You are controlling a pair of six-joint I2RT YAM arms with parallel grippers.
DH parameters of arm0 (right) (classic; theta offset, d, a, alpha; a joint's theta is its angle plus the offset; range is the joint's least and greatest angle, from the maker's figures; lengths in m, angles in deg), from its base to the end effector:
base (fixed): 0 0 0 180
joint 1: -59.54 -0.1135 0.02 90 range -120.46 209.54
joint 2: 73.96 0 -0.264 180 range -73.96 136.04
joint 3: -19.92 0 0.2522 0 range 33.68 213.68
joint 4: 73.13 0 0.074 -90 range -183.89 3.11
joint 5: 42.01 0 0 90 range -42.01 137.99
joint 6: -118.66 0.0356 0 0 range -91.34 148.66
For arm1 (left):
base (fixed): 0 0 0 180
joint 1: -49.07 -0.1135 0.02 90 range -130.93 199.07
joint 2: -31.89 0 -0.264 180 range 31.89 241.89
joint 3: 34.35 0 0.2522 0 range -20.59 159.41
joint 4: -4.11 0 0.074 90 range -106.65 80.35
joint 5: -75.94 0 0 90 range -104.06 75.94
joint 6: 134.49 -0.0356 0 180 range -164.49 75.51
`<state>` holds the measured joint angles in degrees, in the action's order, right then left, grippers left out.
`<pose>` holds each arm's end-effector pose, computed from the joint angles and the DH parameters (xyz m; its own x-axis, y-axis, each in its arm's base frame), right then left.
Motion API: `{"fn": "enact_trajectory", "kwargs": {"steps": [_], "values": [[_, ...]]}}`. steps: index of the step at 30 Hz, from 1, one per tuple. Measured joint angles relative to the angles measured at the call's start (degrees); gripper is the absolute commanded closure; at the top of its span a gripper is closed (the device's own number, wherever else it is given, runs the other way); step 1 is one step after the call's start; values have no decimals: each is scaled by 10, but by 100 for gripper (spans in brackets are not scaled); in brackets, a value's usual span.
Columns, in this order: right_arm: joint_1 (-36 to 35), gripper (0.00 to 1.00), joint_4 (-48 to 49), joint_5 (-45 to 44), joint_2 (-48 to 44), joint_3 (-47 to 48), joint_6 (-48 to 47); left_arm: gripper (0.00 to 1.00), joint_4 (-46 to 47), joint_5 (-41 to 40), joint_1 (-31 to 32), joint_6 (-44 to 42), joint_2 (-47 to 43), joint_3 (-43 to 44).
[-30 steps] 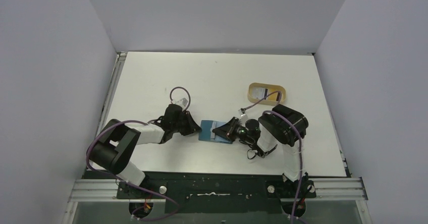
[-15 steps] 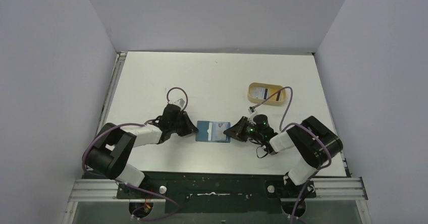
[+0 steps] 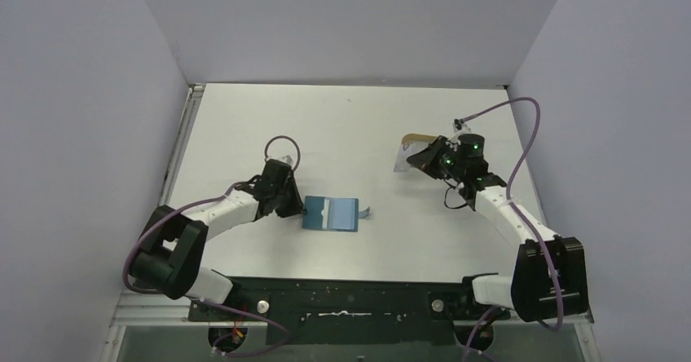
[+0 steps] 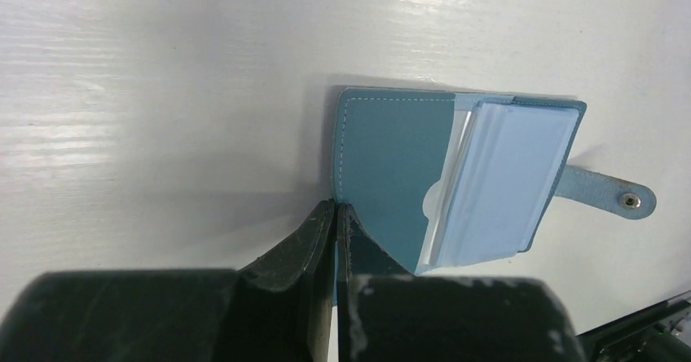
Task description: Take the credit cards out of the card holder
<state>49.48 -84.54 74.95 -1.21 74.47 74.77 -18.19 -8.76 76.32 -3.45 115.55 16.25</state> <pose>0.2662 0.0636 0.2346 -0.7292 0.5230 -0.4413 -0.0264 0.6229 0.7819 0.2336 -0.1240 0.1483 -0.8817 -0.2813 -0.3788 -0.1012 0.8969 -0.4305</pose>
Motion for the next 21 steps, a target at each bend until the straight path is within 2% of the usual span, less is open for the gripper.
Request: {"fn": "enact_trajectory", "kwargs": {"steps": [4,8,21], "values": [[75,100,-28,4,28,7,-37,100,-56,-16,-1,-15,-15,33],[135,100,-28,7,101,15,-58,100,-94,-28,-1,-28,-31,68],[155,100,69,40,274,119,-60,100,-152,-36,-1,-47,-36,103]]}}
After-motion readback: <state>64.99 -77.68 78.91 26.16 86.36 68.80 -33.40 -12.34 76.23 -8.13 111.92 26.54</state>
